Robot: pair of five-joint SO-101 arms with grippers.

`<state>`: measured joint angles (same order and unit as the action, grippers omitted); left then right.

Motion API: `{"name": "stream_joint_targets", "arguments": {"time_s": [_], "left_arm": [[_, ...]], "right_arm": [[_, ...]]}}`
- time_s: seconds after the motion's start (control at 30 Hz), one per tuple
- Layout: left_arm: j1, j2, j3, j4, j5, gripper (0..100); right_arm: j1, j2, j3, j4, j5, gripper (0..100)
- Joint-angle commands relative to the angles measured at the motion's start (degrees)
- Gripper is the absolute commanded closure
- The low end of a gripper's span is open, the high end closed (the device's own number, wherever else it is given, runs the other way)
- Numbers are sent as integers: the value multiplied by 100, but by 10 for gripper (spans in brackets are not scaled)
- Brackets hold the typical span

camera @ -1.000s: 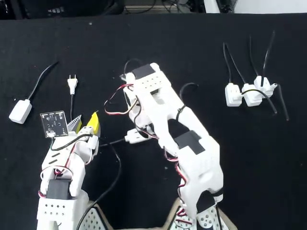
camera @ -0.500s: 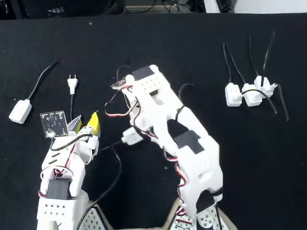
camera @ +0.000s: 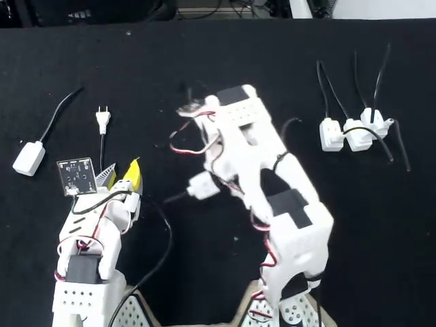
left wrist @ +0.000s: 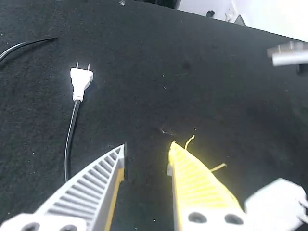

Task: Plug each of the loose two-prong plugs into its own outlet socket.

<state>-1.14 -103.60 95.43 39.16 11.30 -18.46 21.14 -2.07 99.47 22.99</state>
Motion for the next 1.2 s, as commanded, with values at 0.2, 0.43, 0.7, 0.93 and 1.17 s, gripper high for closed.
{"name": "stream_joint_targets", "arguments": {"time_s": [0.2, 0.43, 0.7, 0.93, 1.17], "left_arm": [[48, -62, -48, -26, -44, 848], [57, -62, -48, -26, -44, 848], [57, -62, -48, -26, -44, 848], [57, -62, -40, -26, -44, 848], [57, -62, -40, -26, -44, 848]], "right_arm": [[316, -2105, 1921, 185, 167, 988], [299, -2343, 2844, 176, 308, 988], [299, -1279, 1938, -35, 501, 988], [290, -629, 1349, -492, 519, 988], [-26, -75, 664, -440, 527, 988]]}}
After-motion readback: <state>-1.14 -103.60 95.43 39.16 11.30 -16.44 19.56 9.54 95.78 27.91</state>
